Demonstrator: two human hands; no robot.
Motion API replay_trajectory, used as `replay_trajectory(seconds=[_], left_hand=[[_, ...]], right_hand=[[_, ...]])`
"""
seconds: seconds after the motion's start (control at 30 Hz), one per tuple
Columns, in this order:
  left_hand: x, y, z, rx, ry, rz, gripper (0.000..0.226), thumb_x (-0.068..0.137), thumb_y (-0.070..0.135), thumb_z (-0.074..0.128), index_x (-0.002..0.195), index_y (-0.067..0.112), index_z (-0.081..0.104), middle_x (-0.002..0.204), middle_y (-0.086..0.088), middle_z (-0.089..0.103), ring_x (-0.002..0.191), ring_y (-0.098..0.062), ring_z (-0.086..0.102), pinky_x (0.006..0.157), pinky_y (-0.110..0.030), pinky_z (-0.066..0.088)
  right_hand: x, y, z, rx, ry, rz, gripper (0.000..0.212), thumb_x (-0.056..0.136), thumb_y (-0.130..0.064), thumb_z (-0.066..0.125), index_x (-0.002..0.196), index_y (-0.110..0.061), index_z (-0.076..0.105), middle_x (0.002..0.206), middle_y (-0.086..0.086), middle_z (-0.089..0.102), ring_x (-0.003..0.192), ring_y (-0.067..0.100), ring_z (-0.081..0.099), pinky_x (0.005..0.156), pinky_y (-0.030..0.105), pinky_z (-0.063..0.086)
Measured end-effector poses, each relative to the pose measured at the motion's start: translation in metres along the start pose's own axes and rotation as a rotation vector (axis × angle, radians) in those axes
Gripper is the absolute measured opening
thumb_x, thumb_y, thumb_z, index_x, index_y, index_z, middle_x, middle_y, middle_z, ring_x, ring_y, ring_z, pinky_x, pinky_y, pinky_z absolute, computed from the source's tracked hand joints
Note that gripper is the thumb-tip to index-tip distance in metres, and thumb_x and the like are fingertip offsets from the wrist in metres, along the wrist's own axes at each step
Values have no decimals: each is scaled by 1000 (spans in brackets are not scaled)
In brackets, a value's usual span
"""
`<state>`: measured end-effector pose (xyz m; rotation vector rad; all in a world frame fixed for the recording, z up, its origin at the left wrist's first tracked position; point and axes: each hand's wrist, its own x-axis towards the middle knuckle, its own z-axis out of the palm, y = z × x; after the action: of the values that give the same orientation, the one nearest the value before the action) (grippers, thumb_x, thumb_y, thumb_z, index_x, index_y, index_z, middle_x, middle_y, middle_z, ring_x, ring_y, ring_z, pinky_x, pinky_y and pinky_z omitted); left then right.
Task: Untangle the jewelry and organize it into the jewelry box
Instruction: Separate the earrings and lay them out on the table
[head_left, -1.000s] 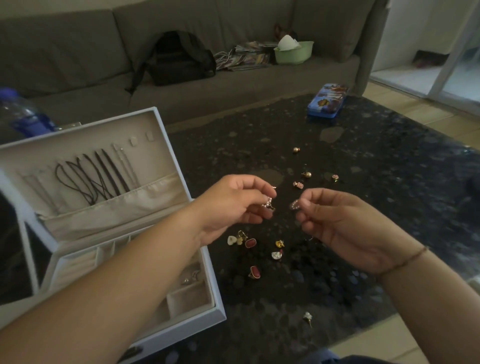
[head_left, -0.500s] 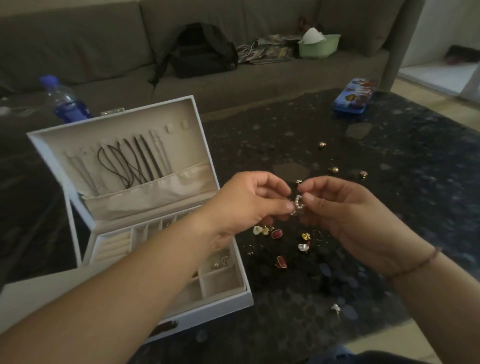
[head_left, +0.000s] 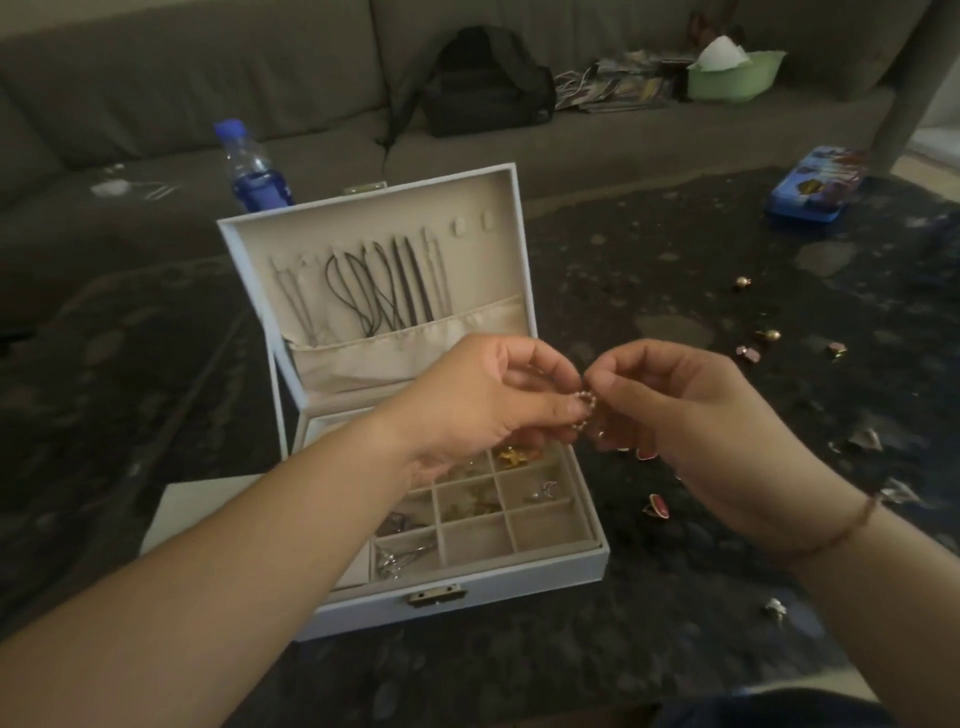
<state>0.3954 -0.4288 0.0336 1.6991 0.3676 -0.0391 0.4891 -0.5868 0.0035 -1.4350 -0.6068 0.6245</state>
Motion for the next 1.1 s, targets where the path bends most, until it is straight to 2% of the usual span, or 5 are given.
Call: replay_trajectory(seconds=[0.17, 0.43, 0.67, 0.93, 1.1], left_hand=[[-46, -17, -20, 403, -30, 25, 14, 82, 18, 77, 93, 25, 71, 88, 7, 75, 84, -7, 71, 81, -26, 58], [-77, -52, -12, 645, 126, 26, 8, 85, 33, 75, 91, 36, 71, 83, 21, 70, 70, 2, 63, 65, -18, 50], [-80, -49, -9, 881, 141, 115, 13, 93, 41, 63, 105, 39, 68, 85, 23, 71, 76, 9, 64, 72, -14, 53], [-86, -53, -26, 831, 155, 195, 15, 89, 30, 69, 101, 39, 71, 85, 36, 62, 80, 6, 61, 67, -10, 47], [-81, -59, -27, 863, 90, 294, 16, 88, 37, 66, 102, 36, 74, 93, 21, 61, 87, -2, 62, 74, -19, 51]], right_hand=[[-2, 4, 9, -236, 42, -8, 11, 92, -26, 62, 86, -22, 71, 79, 0, 73, 72, 18, 69, 66, 36, 56], [5, 8, -7, -262, 177, -5, 13, 93, -26, 63, 83, -21, 70, 72, -1, 71, 51, 7, 55, 50, 22, 41], [9, 10, -23, -261, 256, -5, 14, 94, -26, 62, 84, -21, 70, 75, 1, 72, 49, 7, 53, 46, 17, 39], [9, 11, -33, -263, 287, -39, 15, 93, -27, 64, 81, -22, 71, 75, 5, 72, 58, 18, 55, 49, 27, 38], [9, 5, -37, -264, 306, -43, 13, 94, -27, 63, 84, -21, 70, 74, 1, 72, 55, 11, 57, 53, 23, 39]])
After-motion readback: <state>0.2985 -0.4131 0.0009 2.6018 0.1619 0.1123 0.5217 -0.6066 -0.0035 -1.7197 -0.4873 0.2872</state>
